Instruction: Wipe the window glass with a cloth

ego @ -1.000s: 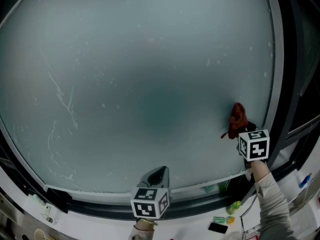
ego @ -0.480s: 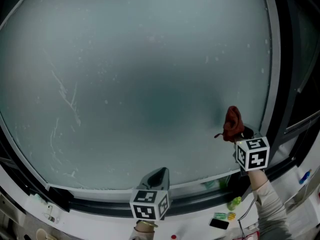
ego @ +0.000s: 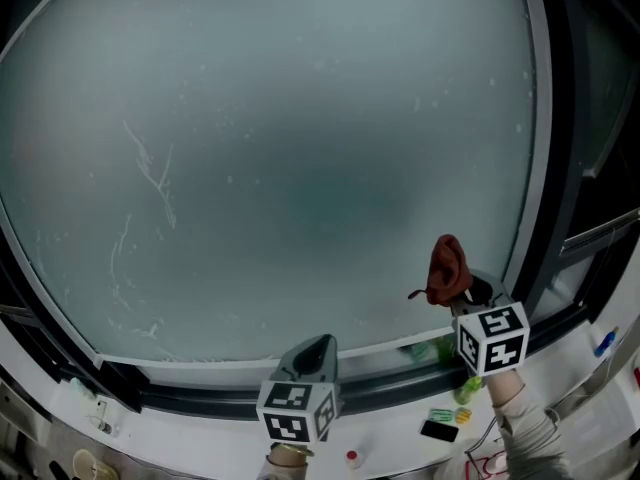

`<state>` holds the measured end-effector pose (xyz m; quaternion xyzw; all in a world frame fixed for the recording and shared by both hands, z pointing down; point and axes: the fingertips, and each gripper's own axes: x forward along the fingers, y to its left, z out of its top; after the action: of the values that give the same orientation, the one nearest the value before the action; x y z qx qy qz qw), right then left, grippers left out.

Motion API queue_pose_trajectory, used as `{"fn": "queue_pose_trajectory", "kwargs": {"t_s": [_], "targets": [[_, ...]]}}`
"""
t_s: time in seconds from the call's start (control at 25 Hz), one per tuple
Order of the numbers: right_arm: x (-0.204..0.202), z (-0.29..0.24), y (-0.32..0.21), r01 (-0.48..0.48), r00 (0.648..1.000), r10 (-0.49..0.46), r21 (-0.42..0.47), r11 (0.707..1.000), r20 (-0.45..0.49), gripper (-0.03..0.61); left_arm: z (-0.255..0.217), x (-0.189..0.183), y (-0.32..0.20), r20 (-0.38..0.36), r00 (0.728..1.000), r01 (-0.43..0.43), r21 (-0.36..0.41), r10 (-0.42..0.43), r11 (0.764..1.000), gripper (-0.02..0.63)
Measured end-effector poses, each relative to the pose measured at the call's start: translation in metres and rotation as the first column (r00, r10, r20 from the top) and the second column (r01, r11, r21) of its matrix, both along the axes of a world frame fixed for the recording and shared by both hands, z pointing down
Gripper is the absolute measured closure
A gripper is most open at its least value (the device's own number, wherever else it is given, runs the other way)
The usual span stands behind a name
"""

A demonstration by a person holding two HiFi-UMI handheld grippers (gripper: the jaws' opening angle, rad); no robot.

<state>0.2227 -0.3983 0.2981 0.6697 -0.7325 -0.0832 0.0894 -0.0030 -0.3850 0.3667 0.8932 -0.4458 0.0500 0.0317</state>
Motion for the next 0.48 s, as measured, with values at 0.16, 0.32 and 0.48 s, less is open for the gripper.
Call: {"fn": "queue_pose_trajectory", "kwargs": {"t_s": [0.16,0.32,0.48], "targets": [[-0.032,0.015,0.031,0.04,0.999,-0.039,-0.017,0.999,0.022,0.531,0.004,-0.014,0.024,-0.007,1.0,0.003,-0.007,-0.003,1.0,0.611],[-0.056,0.027,0.061,0.065,0.997,-0.064,-0.024,0.998,0.035,0.531,0.01,-0.025,0.052,-0.011,1.0,0.006,-0.013,-0.007,1.0,0.611],[-0.08,0.037,0.094,0.085,0.995,-0.084,-0.031,0.996,0.046,0.531,0.015,-0.038,0.083,-0.021,1.0,0.009,-0.014,-0.009,1.0,0.611]]}}
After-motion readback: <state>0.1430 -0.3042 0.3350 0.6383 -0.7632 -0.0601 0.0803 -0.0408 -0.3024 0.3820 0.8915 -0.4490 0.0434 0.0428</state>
